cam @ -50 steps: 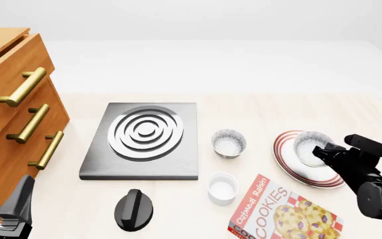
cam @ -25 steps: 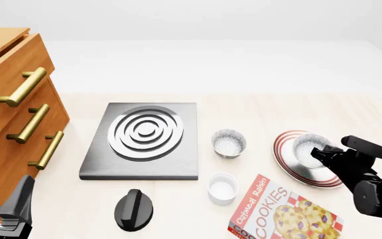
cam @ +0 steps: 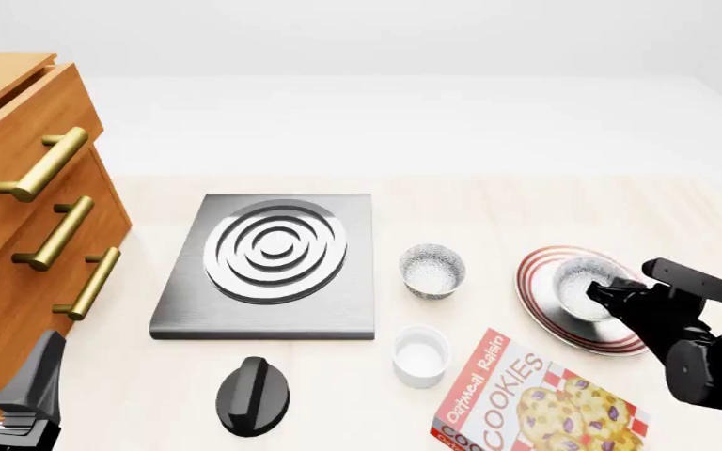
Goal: Pick the akita bowl next to the plate and place it on the plate.
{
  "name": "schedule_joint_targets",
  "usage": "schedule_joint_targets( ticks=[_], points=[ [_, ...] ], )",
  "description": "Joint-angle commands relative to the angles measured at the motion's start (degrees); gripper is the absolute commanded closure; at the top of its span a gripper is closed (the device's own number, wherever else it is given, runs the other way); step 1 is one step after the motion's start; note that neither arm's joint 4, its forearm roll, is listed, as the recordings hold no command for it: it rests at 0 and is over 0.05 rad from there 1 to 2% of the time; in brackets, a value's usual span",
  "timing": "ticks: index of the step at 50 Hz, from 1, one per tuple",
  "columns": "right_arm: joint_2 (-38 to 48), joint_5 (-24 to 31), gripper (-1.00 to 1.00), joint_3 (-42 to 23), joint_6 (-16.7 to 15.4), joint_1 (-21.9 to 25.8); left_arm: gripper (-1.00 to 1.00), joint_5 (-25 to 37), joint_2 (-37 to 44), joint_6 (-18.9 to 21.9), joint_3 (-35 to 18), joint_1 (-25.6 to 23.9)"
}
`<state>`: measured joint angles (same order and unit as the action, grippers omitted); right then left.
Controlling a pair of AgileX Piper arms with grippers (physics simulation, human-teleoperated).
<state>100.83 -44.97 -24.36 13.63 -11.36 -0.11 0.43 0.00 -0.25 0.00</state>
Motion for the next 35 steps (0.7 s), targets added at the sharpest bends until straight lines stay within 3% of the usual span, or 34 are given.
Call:
schedule_joint_targets(
  ticks=[1, 17, 18, 35],
  points=[
    [0.3, 0.0, 1.0, -0.4, 0.2, 0.0, -1.0, 0.0, 0.0, 0.0, 0.0, 0.0],
    [0.0, 0.6, 1.0, -0.4, 0.4, 0.0, -1.0, 0.0, 0.0, 0.0, 0.0, 0.0],
    [-0.1, 0.6, -1.0, -0.5, 0.4, 0.0, -1.0, 0.0, 0.0, 0.0, 0.0, 0.0],
    [-0.7, 1.5, -1.0, -0.7, 0.6, -0.1, -1.0, 0.0, 0.0, 0.0, 0.0, 0.0]
  ],
)
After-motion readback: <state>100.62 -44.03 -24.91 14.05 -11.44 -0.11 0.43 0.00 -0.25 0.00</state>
